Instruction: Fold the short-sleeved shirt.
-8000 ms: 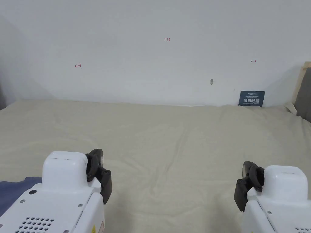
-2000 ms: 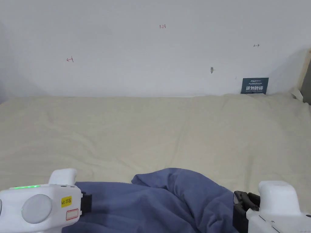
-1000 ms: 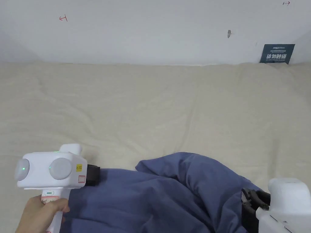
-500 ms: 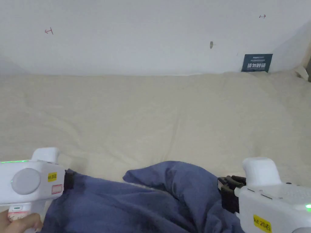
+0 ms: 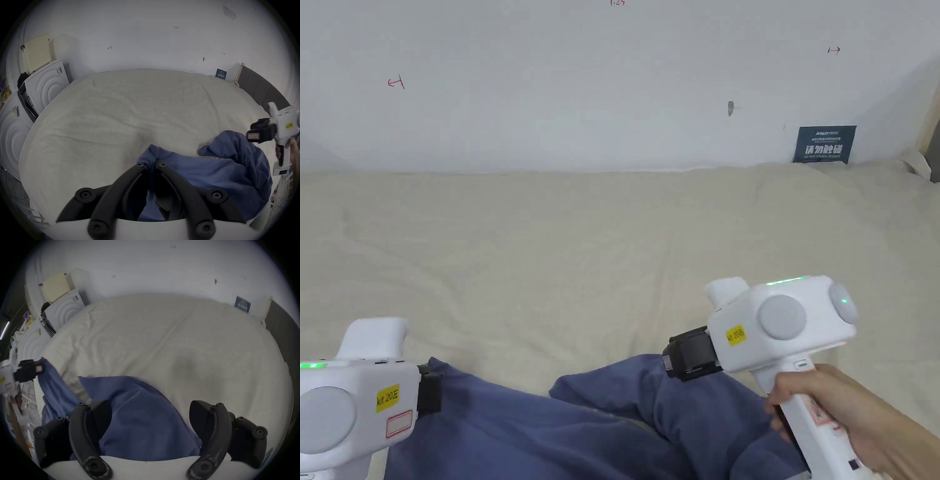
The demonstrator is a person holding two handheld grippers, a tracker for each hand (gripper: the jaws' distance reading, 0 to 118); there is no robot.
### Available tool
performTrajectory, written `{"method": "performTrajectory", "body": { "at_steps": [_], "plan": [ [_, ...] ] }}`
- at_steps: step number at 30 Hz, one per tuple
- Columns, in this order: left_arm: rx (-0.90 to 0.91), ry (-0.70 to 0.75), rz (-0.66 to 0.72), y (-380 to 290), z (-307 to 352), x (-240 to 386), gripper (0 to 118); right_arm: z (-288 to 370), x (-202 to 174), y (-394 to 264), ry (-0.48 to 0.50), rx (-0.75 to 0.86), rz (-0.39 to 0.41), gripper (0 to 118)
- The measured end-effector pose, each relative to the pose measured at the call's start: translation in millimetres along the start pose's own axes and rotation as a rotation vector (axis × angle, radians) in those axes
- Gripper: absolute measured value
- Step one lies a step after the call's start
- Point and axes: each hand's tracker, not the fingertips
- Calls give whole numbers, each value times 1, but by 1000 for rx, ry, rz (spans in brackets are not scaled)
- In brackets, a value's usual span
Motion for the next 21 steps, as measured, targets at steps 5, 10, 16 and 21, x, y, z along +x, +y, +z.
{"method": "performTrajectory", "body": {
  "at_steps": [5,10,16,21],
  "plan": [
    [-19,3,0,-2,-10,-1,7,-50,9,-1,41,-140,-110,98],
    [-36,9,-10,-2,-13,-4,7,-45,-14,-8,-66,-122,2,85],
    [-40,23,5,-2,-9,-8,7,-29,-15,-8,-101,-111,20,4],
    [-38,17,22,1,4,-10,7,-2,-1,-4,-64,-87,-41,4]
  ]
}}
